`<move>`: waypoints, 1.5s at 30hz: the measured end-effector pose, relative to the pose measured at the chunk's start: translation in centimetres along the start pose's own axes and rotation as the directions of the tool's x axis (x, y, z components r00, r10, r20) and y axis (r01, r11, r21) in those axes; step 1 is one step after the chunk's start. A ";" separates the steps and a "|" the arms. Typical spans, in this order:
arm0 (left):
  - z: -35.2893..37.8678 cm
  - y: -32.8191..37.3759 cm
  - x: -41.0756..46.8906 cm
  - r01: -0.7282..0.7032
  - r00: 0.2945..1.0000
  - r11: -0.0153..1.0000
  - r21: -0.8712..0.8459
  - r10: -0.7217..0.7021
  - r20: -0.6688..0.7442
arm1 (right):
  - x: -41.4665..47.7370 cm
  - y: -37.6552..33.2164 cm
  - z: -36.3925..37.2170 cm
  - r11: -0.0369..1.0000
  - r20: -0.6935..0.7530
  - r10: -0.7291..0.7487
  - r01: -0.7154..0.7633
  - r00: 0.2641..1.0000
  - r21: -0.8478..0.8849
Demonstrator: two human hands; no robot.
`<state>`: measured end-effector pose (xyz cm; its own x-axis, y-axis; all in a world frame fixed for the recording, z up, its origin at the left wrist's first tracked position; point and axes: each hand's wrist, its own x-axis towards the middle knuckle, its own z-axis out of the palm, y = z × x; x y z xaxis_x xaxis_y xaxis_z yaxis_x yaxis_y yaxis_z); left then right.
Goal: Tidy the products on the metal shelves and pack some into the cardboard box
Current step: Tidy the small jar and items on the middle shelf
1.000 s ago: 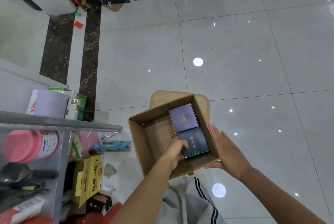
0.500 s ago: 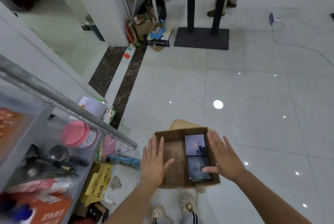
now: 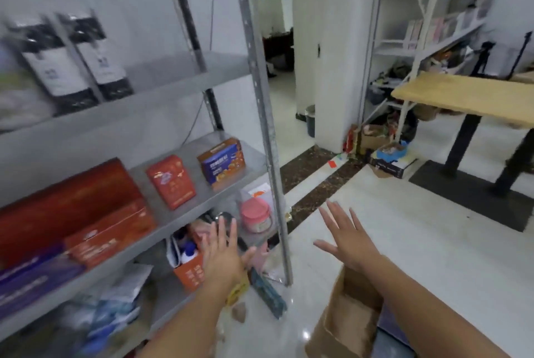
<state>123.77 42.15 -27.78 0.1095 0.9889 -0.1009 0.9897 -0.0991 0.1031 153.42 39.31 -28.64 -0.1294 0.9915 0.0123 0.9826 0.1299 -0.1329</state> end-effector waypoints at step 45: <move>-11.8 -79.6 -59.0 0.937 0.208 0.274 -0.217 -0.936 -0.285 | -8.7 -111.2 1.5 0.176 0.022 -0.984 0.980 0.179 -0.087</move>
<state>37.42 -6.96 -18.37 -0.9296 0.3297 0.1645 0.3538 0.9235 0.1484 45.06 16.24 -15.45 -0.9926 0.0494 0.1107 0.0579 0.9955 0.0750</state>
